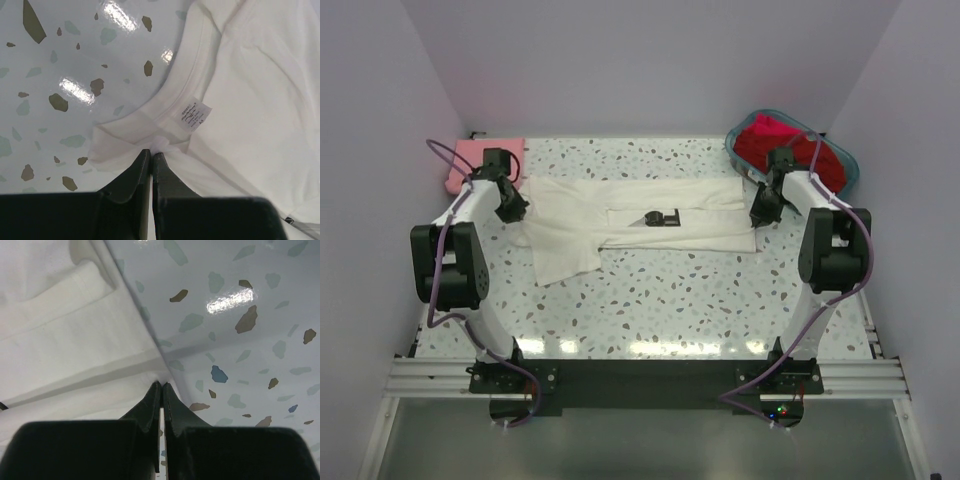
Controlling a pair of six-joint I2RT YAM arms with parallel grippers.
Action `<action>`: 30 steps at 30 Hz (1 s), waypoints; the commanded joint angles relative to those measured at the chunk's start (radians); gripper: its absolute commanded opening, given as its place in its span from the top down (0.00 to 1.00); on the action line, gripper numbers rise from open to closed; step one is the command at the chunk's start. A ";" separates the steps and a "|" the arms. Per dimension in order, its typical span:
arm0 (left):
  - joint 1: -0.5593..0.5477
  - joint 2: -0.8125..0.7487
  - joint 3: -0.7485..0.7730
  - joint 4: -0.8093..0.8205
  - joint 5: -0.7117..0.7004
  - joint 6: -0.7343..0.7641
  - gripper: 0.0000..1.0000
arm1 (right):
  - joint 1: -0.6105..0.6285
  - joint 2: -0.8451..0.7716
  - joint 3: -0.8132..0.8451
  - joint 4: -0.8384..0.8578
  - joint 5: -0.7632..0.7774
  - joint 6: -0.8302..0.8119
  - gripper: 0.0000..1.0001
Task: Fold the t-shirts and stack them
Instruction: Fold the tshirt
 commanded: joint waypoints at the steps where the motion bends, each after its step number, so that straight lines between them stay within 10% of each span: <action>1: 0.004 0.000 0.051 0.039 -0.031 0.027 1.00 | -0.007 0.014 0.027 0.034 0.013 -0.020 1.00; 24: 0.006 0.091 0.056 0.131 -0.041 0.014 1.00 | -0.007 0.127 0.139 0.080 -0.039 0.015 0.96; 30: 0.004 0.054 0.037 0.149 -0.011 0.018 0.67 | -0.006 0.098 0.141 0.074 -0.086 0.001 0.69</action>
